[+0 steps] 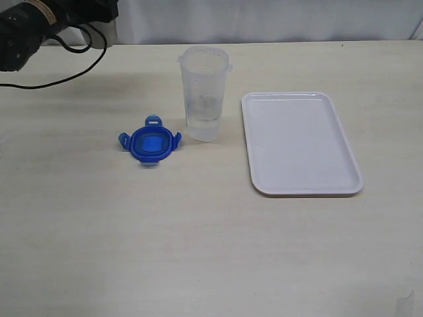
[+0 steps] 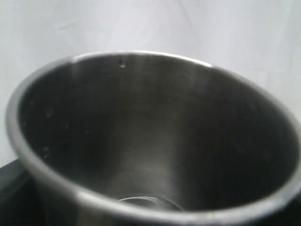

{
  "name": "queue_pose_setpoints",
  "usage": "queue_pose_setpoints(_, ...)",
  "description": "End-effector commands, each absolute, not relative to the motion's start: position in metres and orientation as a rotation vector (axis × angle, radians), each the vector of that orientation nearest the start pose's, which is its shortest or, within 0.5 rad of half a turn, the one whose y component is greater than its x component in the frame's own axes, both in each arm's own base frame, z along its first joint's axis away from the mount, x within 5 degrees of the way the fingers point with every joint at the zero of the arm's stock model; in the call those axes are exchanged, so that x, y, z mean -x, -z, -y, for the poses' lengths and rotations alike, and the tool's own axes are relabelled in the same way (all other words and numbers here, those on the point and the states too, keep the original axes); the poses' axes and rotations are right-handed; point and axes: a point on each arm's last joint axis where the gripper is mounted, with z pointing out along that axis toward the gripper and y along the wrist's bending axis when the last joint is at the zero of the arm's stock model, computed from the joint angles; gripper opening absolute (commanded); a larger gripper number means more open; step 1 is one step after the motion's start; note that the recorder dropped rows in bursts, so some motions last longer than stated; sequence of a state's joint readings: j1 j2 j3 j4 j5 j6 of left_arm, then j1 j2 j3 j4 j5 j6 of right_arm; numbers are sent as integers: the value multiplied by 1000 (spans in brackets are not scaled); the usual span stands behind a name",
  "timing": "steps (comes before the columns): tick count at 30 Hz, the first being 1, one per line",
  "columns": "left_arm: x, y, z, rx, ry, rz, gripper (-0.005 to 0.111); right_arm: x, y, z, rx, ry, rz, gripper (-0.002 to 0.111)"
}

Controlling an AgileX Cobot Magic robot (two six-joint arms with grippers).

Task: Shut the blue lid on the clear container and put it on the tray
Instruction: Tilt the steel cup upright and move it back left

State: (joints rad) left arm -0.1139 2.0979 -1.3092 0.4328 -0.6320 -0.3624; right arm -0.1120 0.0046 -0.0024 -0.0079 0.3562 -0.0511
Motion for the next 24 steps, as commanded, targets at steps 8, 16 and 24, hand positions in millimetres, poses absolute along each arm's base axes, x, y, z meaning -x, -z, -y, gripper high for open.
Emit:
queue_pose_setpoints(8, -499, -160, 73, -212, 313, -1665, 0, -53, -182, 6, -48, 128, -1830, 4)
queue_pose_setpoints(16, -502, -125, 74, -188, 335, -1682, 0, -53, -182, 6, -48, 128, -1830, 4)
queue_pose_setpoints(24, -505, -105, 82, -198, 379, -1652, 0, -53, -182, 6, -48, 128, -1830, 4)
